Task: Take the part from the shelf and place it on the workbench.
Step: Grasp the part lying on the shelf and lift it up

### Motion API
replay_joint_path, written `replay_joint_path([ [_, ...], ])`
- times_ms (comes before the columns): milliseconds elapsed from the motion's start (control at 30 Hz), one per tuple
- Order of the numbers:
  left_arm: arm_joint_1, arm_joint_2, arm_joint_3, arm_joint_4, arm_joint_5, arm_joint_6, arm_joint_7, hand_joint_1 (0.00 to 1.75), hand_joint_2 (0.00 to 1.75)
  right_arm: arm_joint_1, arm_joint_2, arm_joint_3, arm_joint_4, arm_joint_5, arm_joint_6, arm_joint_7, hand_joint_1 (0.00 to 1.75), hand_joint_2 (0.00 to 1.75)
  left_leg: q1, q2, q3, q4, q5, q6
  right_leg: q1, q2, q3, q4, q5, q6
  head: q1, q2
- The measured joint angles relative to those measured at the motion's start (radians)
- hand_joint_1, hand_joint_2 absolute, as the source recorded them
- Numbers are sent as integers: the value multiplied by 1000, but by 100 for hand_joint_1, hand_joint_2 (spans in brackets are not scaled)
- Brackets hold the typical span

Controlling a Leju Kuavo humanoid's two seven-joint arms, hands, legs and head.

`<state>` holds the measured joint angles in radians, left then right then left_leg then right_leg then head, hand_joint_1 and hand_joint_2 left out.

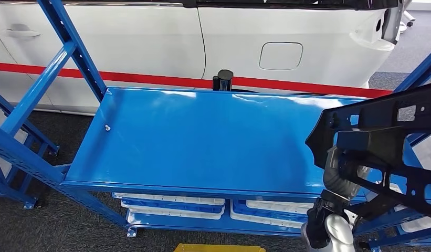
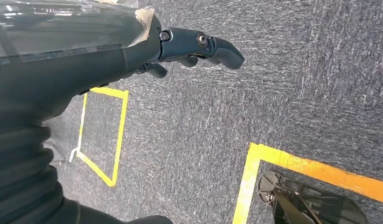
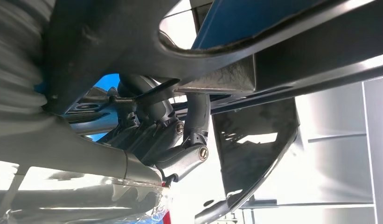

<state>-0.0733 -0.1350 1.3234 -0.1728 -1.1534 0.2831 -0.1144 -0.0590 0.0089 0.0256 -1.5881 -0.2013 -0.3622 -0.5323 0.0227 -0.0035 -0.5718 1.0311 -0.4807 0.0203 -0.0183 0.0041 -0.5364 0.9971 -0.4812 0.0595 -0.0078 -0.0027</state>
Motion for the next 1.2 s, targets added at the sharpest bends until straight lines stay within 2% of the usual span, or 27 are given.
replay_joint_path([
  [367, 0, 0, 12, 0, 10, 2, -6, 0, 175, -3, -5, -13, 0, -13, 0, 2, 175, 175, -5, 0, -1, 1, -1, 2, -4, 0, 0, -1, 1, 1, 0, 0],
  [533, 0, 0, 13, 0, 12, -4, -12, 0, 175, -3, -5, -15, 0, -13, -6, -1, 175, 175, -16, 0, -1, 2, -5, 11, -14, 0, 0, -4, 1, 11, 0, 0],
  [600, 0, -1, 14, 0, 12, -4, -13, 0, 175, -3, -7, -16, 0, -13, -7, -2, 175, 175, -14, 1, 1, -5, 2, 21, -17, 0, -2, 0, -2, 17, -1, 0],
  [667, 0, -1, 14, 0, 12, -5, -14, 0, 175, -3, -9, -20, 0, -12, -10, -4, 175, 175, -8, 4, 5, -15, 13, 30, -18, -1, -27, 54, -34, 12, 3, 0],
  [733, 0, -2, 14, 0, 12, -8, -16, 0, 175, -1, -13, -25, 0, -12, -16, -7, 175, 175, -6, 6, 5, -17, 15, 34, -17, -1, -85, 181, -92, 1, 6, 0],
  [767, 0, -3, 14, 1, 12, -10, -17, 0, 175, 2, -15, -28, 0, -12, -19, -8, 175, 175, -7, 5, 4, -17, 15, 34, -17, -1, -114, 243, -112, 1, 7, 0],
  [800, 0, -3, 14, 1, 11, -11, -17, 0, 175, 6, -17, -30, 0, -12, -21, -8, 175, 175, -6, 5, 3, -17, 15, 33, -17, -2, -132, 281, -120, 5, 6, 0],
  [833, 0, -4, 14, 1, 10, -12, -17, 0, 175, 10, -18, -32, 0, -12, -24, -8, 175, 175, -5, 5, 2, -17, 15, 32, -18, -2, -131, 277, -109, 14, 7, 0],
  [867, 0, -4, 14, 2, 8, -13, -18, 0, 175, 13, -20, -34, 0, -12, -26, -9, 175, 175, -3, 5, 3, -16, 15, 29, -21, -2, -112, 236, -86, 25, 7, 0],
  [900, 0, -4, 14, 2, 7, -14, -18, 0, 175, 15, -20, -35, 0, -11, -27, -9, 175, 175, -1, 4, 3, -15, 14, 24, -24, -4, -79, 166, -56, 37, 7, 0],
  [933, 0, -4, 14, 2, 5, -16, -18, 0, 175, 16, -21, -36, 0, -11, -29, -10, 175, 175, -1, 4, 2, -14, 14, 17, -25, -3, -45, 101, -31, 43, 8, 0],
  [967, -1, -4, 14, 3, 4, -18, -17, 0, 175, 19, -21, -37, 0, -11, -29, -10, 175, 175, -2, 2, 2, -12, 14, 9, -23, -1, -22, 56, -13, 42, 8, 0],
  [1000, -1, -4, 14, 3, 4, -20, -17, 0, 175, 22, -21, -38, -1, -11, -30, -10, 175, 175, -5, 1, 0, -10, 14, 1, -21, 2, -11, 32, -7, 35, 8, 0],
  [1033, -1, -4, 14, 3, 4, -22, -17, 0, 175, 25, -21, -39, -2, -11, -31, -11, 175, 175, -7, 0, -2, -9, 16, -5, -18, 5, -12, 32, -6, 25, 8, 0],
  [1100, -1, -4, 14, 3, 4, -22, -17, 0, 175, 30, -21, -40, -2, -11, -31, -11, 175, 175, -5, -1, -5, -6, 15, -15, -22, 7, -20, 31, -5, 6, 2, 0],
  [1133, -1, -4, 14, 3, 4, -22, -17, 0, 175, 31, -21, -40, -3, -11, -31, -11, 175, 175, -2, 0, -11, 6, 2, -18, -24, 7, -24, 32, -1, -4, -1, 0],
  [1167, -2, -4, 14, 3, 4, -22, -17, 0, 175, 32, -20, -40, -3, -11, -31, -11, 175, 175, 0, 0, -22, 35, -24, -20, -25, 7, -28, 31, 3, -15, -3, 0],
  [1200, -2, -4, 14, 3, 4, -22, -17, 0, 175, 32, -20, -40, -3, -11, -31, -11, 175, 175, 1, 0, -42, 86, -63, -22, -23, 6, -33, 31, 8, -26, -4, 0],
])
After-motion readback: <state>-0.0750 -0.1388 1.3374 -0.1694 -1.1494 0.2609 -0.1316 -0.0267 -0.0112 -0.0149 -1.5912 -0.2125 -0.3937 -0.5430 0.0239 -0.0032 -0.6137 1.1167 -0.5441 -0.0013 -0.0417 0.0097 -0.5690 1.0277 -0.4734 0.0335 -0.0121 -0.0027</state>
